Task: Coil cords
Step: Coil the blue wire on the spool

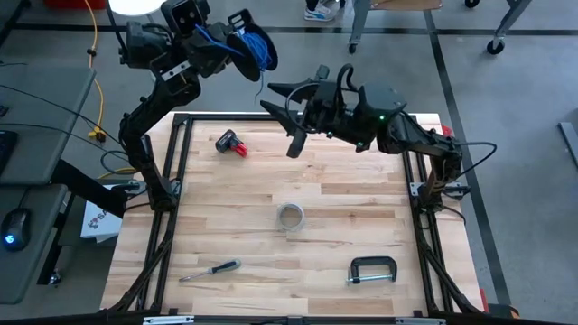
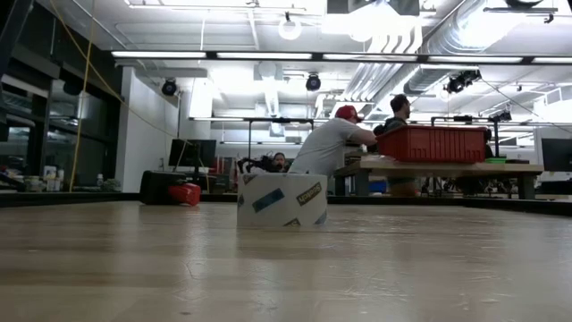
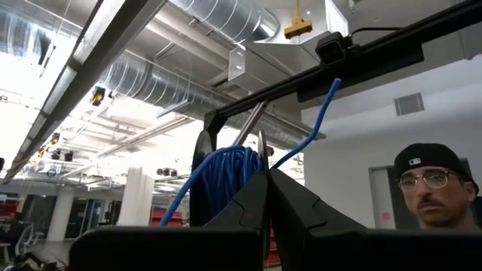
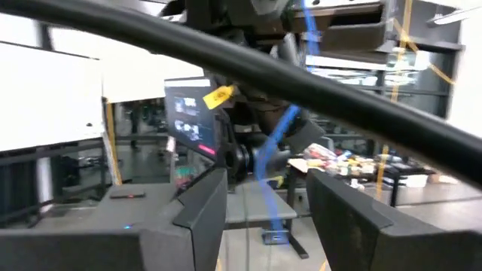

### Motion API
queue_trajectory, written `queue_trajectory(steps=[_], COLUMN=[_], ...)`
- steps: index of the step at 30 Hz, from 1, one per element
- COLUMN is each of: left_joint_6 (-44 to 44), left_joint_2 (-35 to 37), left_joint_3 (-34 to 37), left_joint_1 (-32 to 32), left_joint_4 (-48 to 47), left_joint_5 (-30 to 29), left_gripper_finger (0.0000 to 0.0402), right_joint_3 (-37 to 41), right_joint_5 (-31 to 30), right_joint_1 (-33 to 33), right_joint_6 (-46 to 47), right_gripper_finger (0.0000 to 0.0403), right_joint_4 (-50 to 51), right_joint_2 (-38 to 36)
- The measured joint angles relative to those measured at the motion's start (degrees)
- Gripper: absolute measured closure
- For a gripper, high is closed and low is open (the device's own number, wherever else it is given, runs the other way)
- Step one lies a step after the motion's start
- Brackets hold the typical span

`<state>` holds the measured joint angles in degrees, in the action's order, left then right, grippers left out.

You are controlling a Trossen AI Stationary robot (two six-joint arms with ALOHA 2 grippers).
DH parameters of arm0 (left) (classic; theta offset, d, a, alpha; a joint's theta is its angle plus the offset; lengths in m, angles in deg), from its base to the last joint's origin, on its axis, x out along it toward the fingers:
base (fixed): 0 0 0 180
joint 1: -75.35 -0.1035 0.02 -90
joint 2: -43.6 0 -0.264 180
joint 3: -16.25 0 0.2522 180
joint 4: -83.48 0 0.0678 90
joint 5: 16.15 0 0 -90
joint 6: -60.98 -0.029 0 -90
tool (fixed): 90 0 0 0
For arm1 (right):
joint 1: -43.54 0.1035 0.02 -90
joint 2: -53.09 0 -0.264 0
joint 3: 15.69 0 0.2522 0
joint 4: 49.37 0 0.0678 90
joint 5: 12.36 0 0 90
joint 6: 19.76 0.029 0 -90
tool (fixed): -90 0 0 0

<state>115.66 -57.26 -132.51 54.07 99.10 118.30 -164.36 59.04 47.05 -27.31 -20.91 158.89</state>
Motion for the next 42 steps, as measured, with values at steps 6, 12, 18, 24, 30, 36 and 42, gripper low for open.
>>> queue_trajectory(steps=[6,12,18,24,30,36,42], left_joint_6=[-0.38,-0.98,-1.91,-1.89,-1.89,-2.22,-2.93], left_joint_2=[-0.02,-0.02,-0.02,-0.04,-0.04,-0.04,0.75], left_joint_3=[0.0,0.0,0.0,0.0,0.0,0.0,0.02], left_joint_1=[0.69,2.21,2.34,2.32,2.34,2.39,0.33], left_joint_4=[-0.02,-0.02,0.0,0.0,0.0,0.03,-0.02], left_joint_5=[-0.07,-0.2,-0.9,-1.57,-1.68,-1.68,-1.73], left_gripper_finger=[0.0397,0.0397,0.0397,0.0397,0.0397,0.0397,0.0397], right_joint_3=[0.0,0.0,0.0,-0.02,-0.02,-0.02,-0.02], right_joint_5=[1.68,0.77,2.55,3.42,4.12,3.93,1.4], right_joint_1=[-0.56,-1.88,-1.25,-1.11,-1.16,-0.61,2.58], right_joint_6=[-0.31,-0.02,0.02,2.59,3.21,1.81,0.02], right_gripper_finger=[0.0226,0.0226,0.0242,0.0271,0.0274,0.0344,0.04], right_joint_4=[-0.79,-0.5,-0.41,-0.5,-1.07,-0.28,0.98], right_joint_2=[0.01,0.02,0.02,0.6,1.53,1.64,1.26])
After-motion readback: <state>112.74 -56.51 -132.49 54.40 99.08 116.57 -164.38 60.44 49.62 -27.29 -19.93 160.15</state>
